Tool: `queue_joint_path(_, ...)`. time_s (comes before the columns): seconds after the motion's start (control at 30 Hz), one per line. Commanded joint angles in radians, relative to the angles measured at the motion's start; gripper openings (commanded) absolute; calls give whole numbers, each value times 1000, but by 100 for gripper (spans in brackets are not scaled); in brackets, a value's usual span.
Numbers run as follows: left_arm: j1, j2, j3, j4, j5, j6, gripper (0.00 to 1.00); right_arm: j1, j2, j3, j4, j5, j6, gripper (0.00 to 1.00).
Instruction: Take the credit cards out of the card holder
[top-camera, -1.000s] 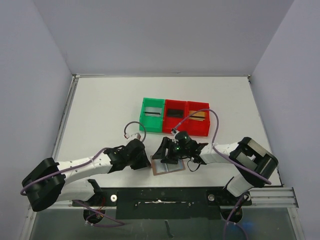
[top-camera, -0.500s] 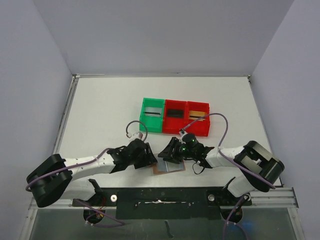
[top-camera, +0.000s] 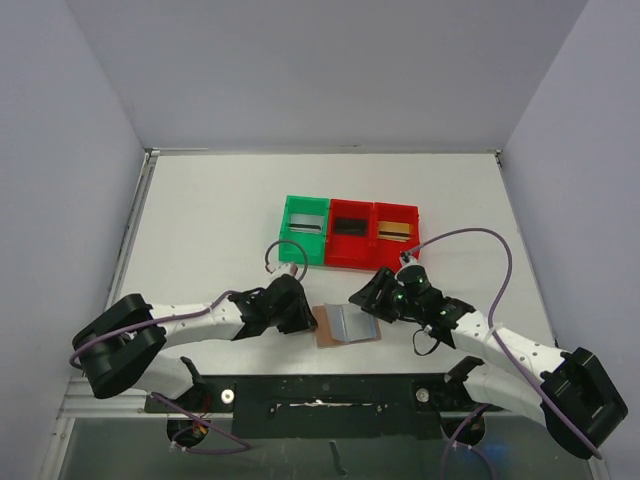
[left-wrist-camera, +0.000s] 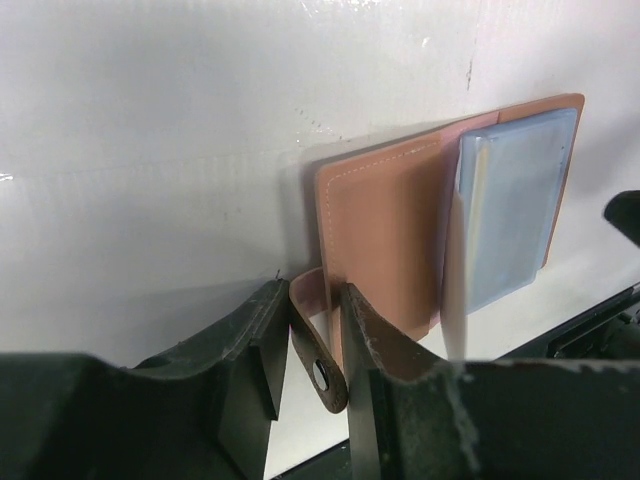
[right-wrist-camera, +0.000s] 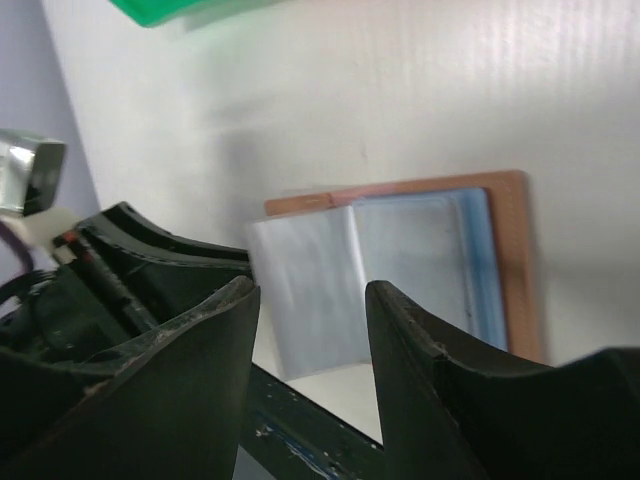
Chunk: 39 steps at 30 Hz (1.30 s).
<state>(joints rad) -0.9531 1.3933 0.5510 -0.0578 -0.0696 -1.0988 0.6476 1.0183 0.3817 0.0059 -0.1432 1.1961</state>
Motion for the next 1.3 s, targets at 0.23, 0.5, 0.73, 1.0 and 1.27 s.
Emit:
queue_joint_path(0.23,-9,21,39,48,58,31,25,-5,-15,21,-220,64,-64,47)
queue_joint_path(0.5,-9,35,36,58,69,34,16,-4,52,22,-179,26,-90,44)
queue_joint_path(0.73,-9,60,61,56,82,55,8,6,84,44,-118,-16,-109,40)
queue_joint_path(1.0,-9,75,68,55,87,59,5,14,90,50,-72,-57,-121,33)
queue_joint_path(1.27,-9,72,64,49,86,59,2,27,70,70,-140,14,-110,41)
